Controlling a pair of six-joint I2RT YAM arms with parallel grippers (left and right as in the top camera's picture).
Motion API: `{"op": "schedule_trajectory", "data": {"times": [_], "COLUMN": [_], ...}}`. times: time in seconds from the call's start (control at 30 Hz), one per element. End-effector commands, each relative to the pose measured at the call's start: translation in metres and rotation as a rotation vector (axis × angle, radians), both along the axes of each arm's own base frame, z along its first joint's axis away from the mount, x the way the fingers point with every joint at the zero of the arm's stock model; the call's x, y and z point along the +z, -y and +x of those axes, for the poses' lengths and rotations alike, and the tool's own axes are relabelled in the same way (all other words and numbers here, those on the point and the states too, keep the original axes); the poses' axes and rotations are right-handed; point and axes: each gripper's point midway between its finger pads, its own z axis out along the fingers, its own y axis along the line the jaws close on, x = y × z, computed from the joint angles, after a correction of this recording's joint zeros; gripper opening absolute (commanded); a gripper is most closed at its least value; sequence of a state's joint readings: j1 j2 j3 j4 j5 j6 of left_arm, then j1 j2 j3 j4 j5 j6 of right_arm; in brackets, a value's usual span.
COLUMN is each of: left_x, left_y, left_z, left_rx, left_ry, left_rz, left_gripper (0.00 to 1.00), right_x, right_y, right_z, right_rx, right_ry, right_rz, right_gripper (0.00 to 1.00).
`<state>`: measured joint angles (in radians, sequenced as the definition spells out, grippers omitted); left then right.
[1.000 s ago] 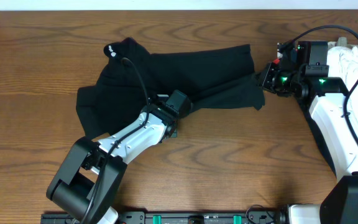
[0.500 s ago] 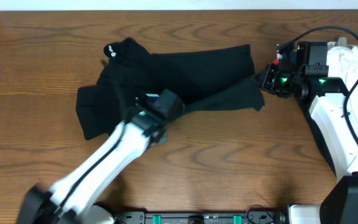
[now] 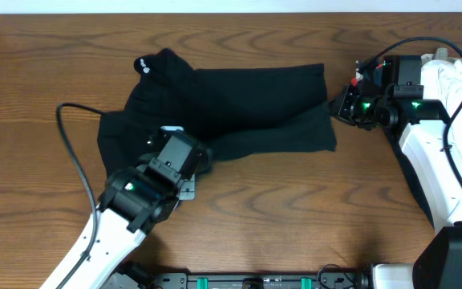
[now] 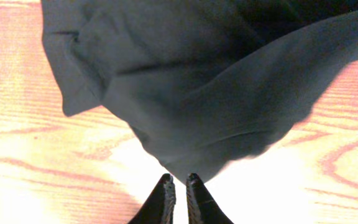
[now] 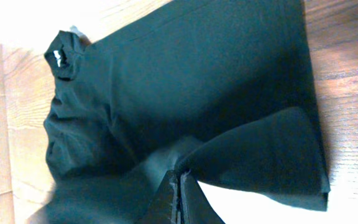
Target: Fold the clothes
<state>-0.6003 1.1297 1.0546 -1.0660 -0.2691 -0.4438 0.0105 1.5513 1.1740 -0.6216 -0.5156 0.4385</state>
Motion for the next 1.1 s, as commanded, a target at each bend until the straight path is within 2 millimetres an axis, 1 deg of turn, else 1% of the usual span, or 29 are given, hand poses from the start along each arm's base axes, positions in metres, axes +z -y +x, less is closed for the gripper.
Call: {"op": "schedule_trajectory", "data": {"times": [0.0, 0.03, 0.13, 0.17, 0.23, 0.27, 0.3, 0.37, 0.43, 0.5, 0.57, 0.63, 0.7, 0.77, 0.83, 0.9, 1.0, 1.03, 1.07], "left_x": [-0.008, -0.014, -0.032, -0.042, -0.059, -0.065, -0.070, -0.077, -0.083, -0.091, -0.101, -0.114, -0.129, -0.143, -0.152, -0.156, -0.157, -0.156, -0.155], "left_y": [0.007, 0.014, 0.029, 0.033, 0.047, 0.052, 0.056, 0.058, 0.060, 0.061, 0.064, 0.065, 0.061, 0.057, 0.052, 0.046, 0.039, 0.036, 0.034], "left_z": [0.011, 0.016, 0.027, 0.026, 0.015, 0.009, 0.003, -0.008, -0.017, -0.023, -0.027, -0.030, -0.033, -0.037, -0.034, -0.024, -0.006, -0.001, 0.002], "left_rx": [-0.109, -0.164, -0.250, -0.258, -0.288, -0.288, -0.280, -0.250, -0.240, -0.251, -0.297, -0.318, -0.322, -0.316, -0.308, -0.297, -0.281, -0.274, -0.270], "left_ry": [-0.024, -0.040, -0.087, -0.122, -0.221, -0.265, -0.307, -0.379, -0.428, -0.448, -0.455, -0.460, -0.471, -0.488, -0.484, -0.451, -0.375, -0.350, -0.335], "left_rz": [0.066, 0.077, 0.093, 0.085, 0.025, -0.006, -0.032, -0.060, -0.075, -0.074, -0.059, -0.046, -0.023, -0.004, 0.029, 0.079, 0.149, 0.170, 0.187], "left_gripper": [0.12, 0.14, 0.16, 0.16, 0.17, 0.29, 0.34, 0.39, 0.41, 0.44, 0.49, 0.56, 0.64, 0.68, 0.69, 0.69, 0.68, 0.63, 0.52], "right_x": [0.007, 0.007, 0.007, 0.007, 0.007, 0.006, 0.006, 0.006, 0.005, 0.005, 0.005, 0.004, 0.004, 0.004, 0.004, 0.004, 0.004, 0.004, 0.004], "right_y": [0.003, 0.003, 0.003, 0.003, 0.003, 0.003, 0.003, 0.003, 0.004, 0.004, 0.005, 0.007, 0.007, 0.007, 0.007, 0.007, 0.007, 0.007, 0.007], "right_z": [0.005, 0.005, 0.006, 0.006, 0.005, 0.005, 0.005, 0.004, 0.004, 0.005, 0.005, 0.005, 0.005, 0.005, 0.005, 0.005, 0.005, 0.005, 0.005], "right_rx": [-0.002, -0.002, -0.003, -0.003, -0.003, -0.003, -0.002, -0.003, -0.005, -0.007, -0.012, -0.016, -0.017, -0.017, -0.017, -0.017, -0.017, -0.017, -0.017], "right_ry": [0.025, 0.025, 0.025, 0.025, 0.024, 0.023, 0.022, 0.018, 0.016, 0.017, 0.018, 0.017, 0.016, 0.015, 0.014, 0.014, 0.014, 0.014, 0.014], "right_rz": [-0.013, -0.013, -0.013, -0.013, -0.013, -0.013, -0.013, -0.014, -0.017, -0.020, -0.027, -0.033, -0.035, -0.035, -0.035, -0.035, -0.035, -0.035, -0.035], "right_gripper": [0.02, 0.02, 0.02, 0.02, 0.02, 0.03, 0.03, 0.03, 0.03, 0.03, 0.04, 0.04, 0.04, 0.07, 0.09, 0.10, 0.12, 0.13, 0.13]}}
